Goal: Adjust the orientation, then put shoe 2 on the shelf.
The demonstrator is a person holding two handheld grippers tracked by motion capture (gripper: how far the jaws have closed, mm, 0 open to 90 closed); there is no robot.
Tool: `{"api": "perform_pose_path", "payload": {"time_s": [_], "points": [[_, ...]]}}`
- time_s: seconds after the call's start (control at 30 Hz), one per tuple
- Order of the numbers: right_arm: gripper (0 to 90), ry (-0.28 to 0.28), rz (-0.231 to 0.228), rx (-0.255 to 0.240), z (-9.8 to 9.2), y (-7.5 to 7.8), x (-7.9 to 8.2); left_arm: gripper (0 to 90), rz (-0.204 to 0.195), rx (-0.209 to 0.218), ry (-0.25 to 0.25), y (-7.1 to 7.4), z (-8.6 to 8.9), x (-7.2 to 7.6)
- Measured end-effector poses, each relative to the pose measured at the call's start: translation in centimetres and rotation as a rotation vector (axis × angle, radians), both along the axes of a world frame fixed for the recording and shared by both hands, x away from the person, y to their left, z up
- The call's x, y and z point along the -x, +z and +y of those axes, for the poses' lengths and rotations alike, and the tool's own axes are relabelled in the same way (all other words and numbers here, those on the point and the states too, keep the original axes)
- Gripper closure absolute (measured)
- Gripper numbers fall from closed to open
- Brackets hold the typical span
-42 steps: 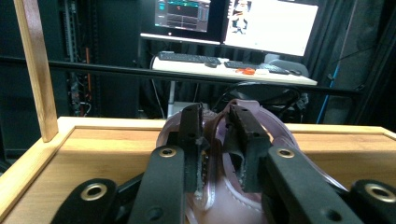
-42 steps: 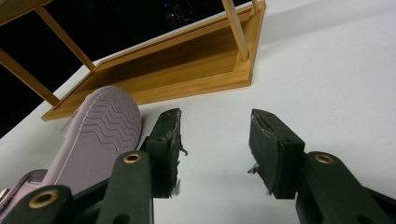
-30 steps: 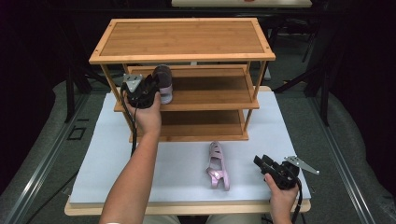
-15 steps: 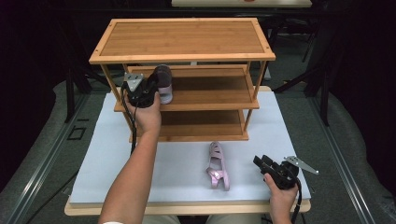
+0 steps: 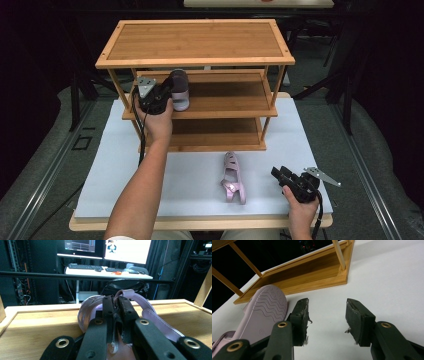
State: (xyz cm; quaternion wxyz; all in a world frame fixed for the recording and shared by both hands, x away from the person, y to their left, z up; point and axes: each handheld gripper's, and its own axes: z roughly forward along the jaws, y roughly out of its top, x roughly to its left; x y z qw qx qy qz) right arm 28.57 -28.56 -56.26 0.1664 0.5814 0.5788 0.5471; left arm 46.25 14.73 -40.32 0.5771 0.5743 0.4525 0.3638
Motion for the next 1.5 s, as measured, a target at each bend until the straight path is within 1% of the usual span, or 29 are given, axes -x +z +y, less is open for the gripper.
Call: {"api": "perform_pose_path", "payload": {"time_s": [0.1, 0.17, 0.2, 0.33, 0.4, 0.43, 0.47, 0.5, 0.53, 0.57, 0.6, 0.67, 0.7, 0.73, 0.77, 0.8, 0.9, 0.93, 1.03, 1.1, 1.13, 1.2, 1.23, 1.3, 1.33, 1.37, 1.4, 1.47, 1.5], "points": [[53.1, 0.002, -0.002, 0.0, 0.0, 0.0, 0.0, 84.0, 0.012, 0.01, 0.002, 0.0, 0.3, -0.1], [53.0, 0.002, -0.007, 0.004, 0.1, 0.0, 0.0, 82.3, 0.009, 0.01, 0.009, 0.1, 0.5, 0.1], [52.9, 0.003, -0.004, 0.006, 0.1, 0.0, 0.0, 80.8, 0.002, 0.025, 0.003, 0.1, 0.5, 0.2], [53.0, 0.005, -0.008, 0.017, 0.4, 0.1, 0.0, 65.3, -0.019, 0.04, 0.024, 0.2, 0.9, 0.9], [52.9, 0.008, -0.017, 0.034, 0.5, 0.2, 0.0, 60.8, -0.031, 0.064, 0.024, 0.2, 1.2, 1.6], [53.0, 0.009, -0.019, 0.037, 0.5, 0.3, 0.1, 59.6, -0.043, 0.065, 0.022, 0.2, 1.4, 2.2], [53.0, 0.01, -0.017, 0.054, 0.6, 0.4, 0.1, 58.8, -0.054, 0.064, 0.026, 0.2, 1.5, 2.5], [52.9, 0.003, -0.033, 0.058, 0.7, 0.4, 0.1, 58.1, -0.062, 0.059, 0.026, 0.2, 1.7, 3.0], [53.0, 0.009, -0.028, 0.071, 0.8, 0.6, 0.2, 57.2, -0.064, 0.062, 0.019, 0.3, 2.1, 3.6], [53.0, 0.011, -0.046, 0.078, 1.0, 0.7, 0.3, 56.0, -0.068, 0.06, 0.013, 0.2, 2.3, 4.0], [53.0, 0.014, -0.049, 0.089, 1.1, 0.8, 0.4, 54.9, -0.07, 0.062, 0.003, 0.2, 2.6, 4.4], [52.9, 0.029, -0.056, 0.128, 1.6, 1.1, 0.5, 52.8, -0.079, 0.049, -0.012, -0.2, 3.2, 5.4], [52.7, 0.033, -0.066, 0.135, 1.8, 1.1, 0.5, 51.3, -0.071, 0.044, -0.02, -0.4, 3.6, 5.9], [52.5, 0.037, -0.081, 0.15, 2.1, 1.2, 0.6, 51.1, -0.064, 0.059, -0.031, -0.8, 4.1, 6.4], [51.9, 0.046, -0.077, 0.171, 2.3, 1.3, 0.6, 51.0, -0.055, 0.069, -0.048, -1.2, 4.6, 6.8], [51.3, 0.053, -0.084, 0.18, 2.6, 1.4, 0.7, 51.0, -0.034, 0.067, -0.056, -1.6, 5.0, 7.2], [50.2, 0.06, -0.105, 0.188, 3.2, 1.5, 0.7, 47.2, -0.001, 0.054, -0.049, -2.6, 6.3, 8.4], [49.6, 0.065, -0.102, 0.204, 3.4, 1.6, 0.8, 46.0, 0.009, 0.052, -0.051, -2.9, 6.7, 8.9], [47.6, 0.071, -0.11, 0.233, 3.9, 1.8, 0.9, 45.6, 0.036, 0.016, -0.067, -3.9, 7.7, 9.9], [47.1, 0.081, -0.117, 0.254, 4.3, 2.0, 1.0, 45.6, 0.061, 0.006, -0.083, -4.6, 8.2, 10.6], [47.1, 0.082, -0.135, 0.265, 4.5, 1.9, 0.9, 45.5, 0.065, -0.007, -0.093, -5.1, 8.4, 10.9], [47.2, 0.097, -0.138, 0.273, 5.0, 2.0, 1.0, 45.7, 0.048, -0.034, -0.094, -6.1, 8.6, 11.6], [48.2, 0.098, -0.142, 0.28, 5.2, 2.1, 1.1, 45.7, 0.049, -0.047, -0.097, -6.5, 8.6, 12.0], [54.9, 0.118, -0.137, 0.286, 5.6, 2.3, 1.2, 45.6, 0.044, -0.048, -0.112, -7.5, 8.6, 12.7], [59.5, 0.124, -0.158, 0.28, 5.8, 2.3, 1.3, 45.5, 0.041, -0.043, -0.115, -7.8, 8.6, 13.0], [63.1, 0.135, -0.153, 0.279, 5.9, 2.4, 1.4, 45.5, 0.036, -0.037, -0.128, -8.3, 8.6, 13.3], [66.7, 0.145, -0.165, 0.273, 6.1, 2.4, 1.4, 45.5, 0.028, -0.038, -0.135, -8.8, 8.7, 13.6], [74.4, 0.163, -0.176, 0.277, 6.4, 2.7, 1.7, 45.6, 0.021, -0.057, -0.139, -9.7, 8.7, 14.2], [79.4, 0.171, -0.196, 0.267, 6.6, 2.8, 1.8, 45.6, 0.017, -0.064, -0.137, -10.2, 8.8, 14.4]]}}
